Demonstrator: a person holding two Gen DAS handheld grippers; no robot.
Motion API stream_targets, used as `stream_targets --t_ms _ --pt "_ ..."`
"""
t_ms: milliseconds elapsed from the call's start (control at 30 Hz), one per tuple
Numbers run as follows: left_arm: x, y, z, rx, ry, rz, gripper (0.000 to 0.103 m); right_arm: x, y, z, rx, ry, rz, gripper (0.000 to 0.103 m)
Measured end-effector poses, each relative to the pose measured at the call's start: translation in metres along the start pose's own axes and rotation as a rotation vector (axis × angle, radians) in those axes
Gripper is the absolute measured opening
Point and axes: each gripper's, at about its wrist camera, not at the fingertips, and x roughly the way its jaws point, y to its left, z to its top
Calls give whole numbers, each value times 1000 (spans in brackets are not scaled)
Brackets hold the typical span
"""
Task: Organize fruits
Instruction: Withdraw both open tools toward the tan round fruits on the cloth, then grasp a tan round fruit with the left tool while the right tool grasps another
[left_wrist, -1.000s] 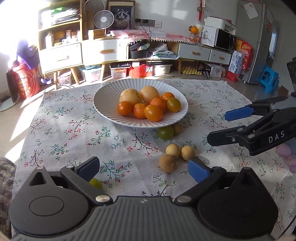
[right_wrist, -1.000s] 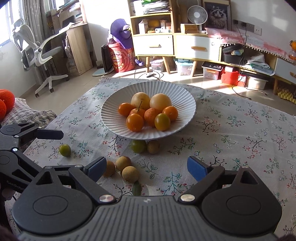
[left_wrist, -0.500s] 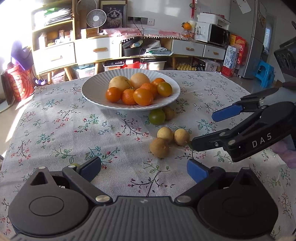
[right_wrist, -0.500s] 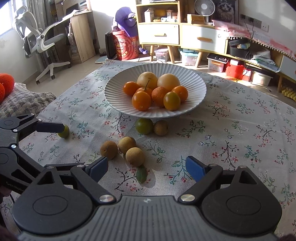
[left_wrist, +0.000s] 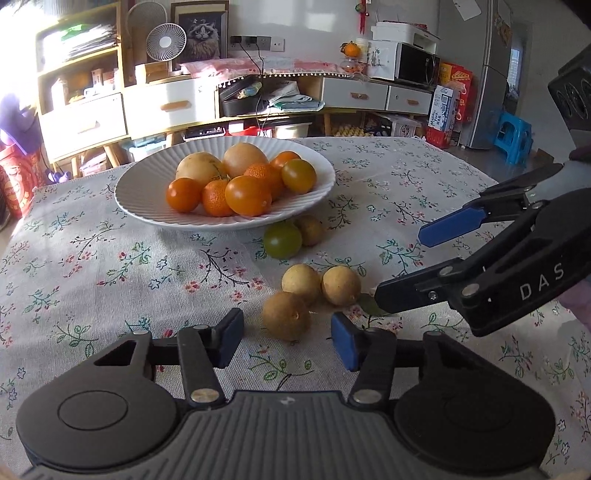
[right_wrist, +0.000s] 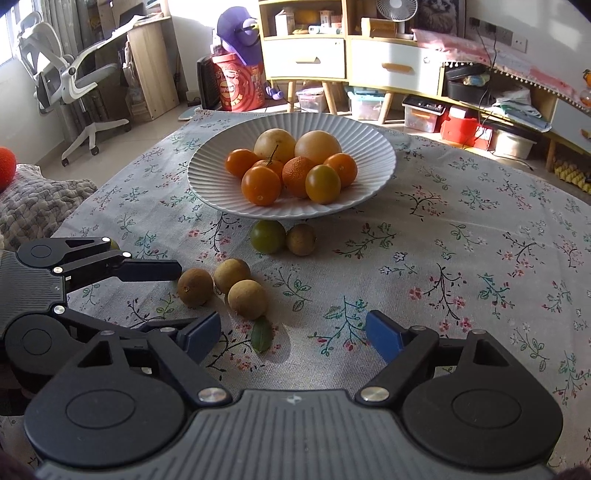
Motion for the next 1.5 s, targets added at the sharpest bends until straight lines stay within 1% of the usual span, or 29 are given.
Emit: stream_targets --t_ms 100,167,500,767,1067,1133,1300,1467,1500 --pt "0 1 1 -10 -2 -1 31 1 -2 -1 5 3 -2 83" --pt "-1 1 2 -8 0 3 17 1 -3 -2 6 6 -4 83" --pt "-7 2 5 -8 43 33 17 8 1 0 -16 16 -9 79" --pt "-15 12 4 -43 69 52 17 16 13 4 -46 29 -3 76" --pt "-19 16 2 -54 81 57 17 24 29 10 -76 46 20 62" --pt "-19 17 1 -58 82 57 17 25 31 10 -85 46 22 57" --pt "-18 18 2 -67 88 55 17 26 32 10 -104 48 16 51" --pt "-18 18 3 -68 87 53 17 28 32 12 -108 44 1 40" --pt "-18 18 3 -68 87 52 17 28 32 12 -110 43 -1 36"
